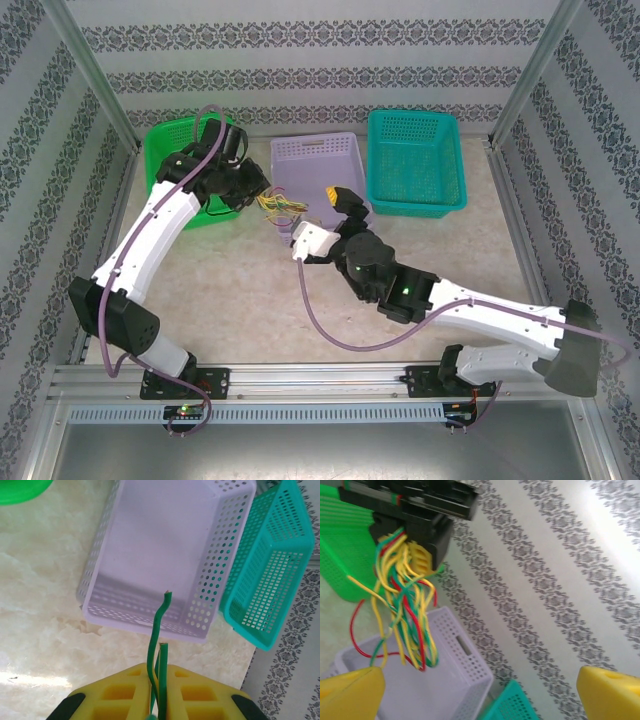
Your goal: Untangle the cables
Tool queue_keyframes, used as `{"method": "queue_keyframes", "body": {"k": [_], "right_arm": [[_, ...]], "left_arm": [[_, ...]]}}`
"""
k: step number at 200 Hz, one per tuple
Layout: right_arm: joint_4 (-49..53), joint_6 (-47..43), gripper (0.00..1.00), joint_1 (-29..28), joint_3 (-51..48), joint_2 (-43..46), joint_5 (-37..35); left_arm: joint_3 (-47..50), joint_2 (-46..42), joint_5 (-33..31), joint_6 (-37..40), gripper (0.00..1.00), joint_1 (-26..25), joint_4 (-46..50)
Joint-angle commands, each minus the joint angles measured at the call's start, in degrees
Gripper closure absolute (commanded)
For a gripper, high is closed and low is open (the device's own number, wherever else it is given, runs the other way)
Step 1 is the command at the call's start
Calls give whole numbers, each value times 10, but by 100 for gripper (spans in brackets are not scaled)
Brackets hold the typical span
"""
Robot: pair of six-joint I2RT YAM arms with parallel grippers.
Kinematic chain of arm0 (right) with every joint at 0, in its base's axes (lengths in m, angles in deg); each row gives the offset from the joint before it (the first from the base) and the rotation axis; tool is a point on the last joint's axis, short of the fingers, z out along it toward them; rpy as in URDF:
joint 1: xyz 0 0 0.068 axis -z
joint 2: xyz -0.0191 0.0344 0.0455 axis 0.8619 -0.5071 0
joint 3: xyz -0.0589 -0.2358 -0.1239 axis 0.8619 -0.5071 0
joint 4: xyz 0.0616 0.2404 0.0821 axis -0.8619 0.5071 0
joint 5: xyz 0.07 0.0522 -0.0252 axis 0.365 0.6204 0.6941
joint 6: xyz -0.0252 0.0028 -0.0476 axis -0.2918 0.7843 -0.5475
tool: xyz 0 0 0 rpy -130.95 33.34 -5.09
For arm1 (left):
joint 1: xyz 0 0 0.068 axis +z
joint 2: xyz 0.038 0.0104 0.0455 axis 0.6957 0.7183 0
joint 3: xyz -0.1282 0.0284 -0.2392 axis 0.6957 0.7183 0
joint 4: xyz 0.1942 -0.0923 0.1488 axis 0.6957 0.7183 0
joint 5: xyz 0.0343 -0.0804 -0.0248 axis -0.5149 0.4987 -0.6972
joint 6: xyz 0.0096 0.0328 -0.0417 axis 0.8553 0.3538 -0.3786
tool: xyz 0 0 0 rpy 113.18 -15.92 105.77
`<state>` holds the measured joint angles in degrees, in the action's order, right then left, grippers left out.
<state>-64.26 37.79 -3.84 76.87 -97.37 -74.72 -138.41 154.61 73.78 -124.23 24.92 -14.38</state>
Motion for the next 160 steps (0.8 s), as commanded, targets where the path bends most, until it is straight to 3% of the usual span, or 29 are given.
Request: {"method": "queue_keyframes", "body": {"k": [1,29,48,64,94,129,146,160], "right_arm": [[24,49,2,17,38,-56,66],[66,98,3,27,101,-117,111],[69,117,9,38,121,-142,112],[79,130,24,47,146,-162,117],[118,166,62,58,173,-178,149],[230,299,86,105,164,-158,254],[259,386,99,148,145,-141,354],[266,460,100,188,132,-130,448]], "left_arm": [[-11,-1,20,-3,100,-10,25],[-12,-3,22,-3,100,-11,27],[-13,-5,28,-4,100,-12,28],[-4,-10,35,-10,100,-14,23],[9,-20,46,-16,100,-14,7],[9,-32,66,-35,100,-14,-47],[0,-29,86,-42,100,-14,-71],[0,-32,91,-46,100,-14,-96]]}}
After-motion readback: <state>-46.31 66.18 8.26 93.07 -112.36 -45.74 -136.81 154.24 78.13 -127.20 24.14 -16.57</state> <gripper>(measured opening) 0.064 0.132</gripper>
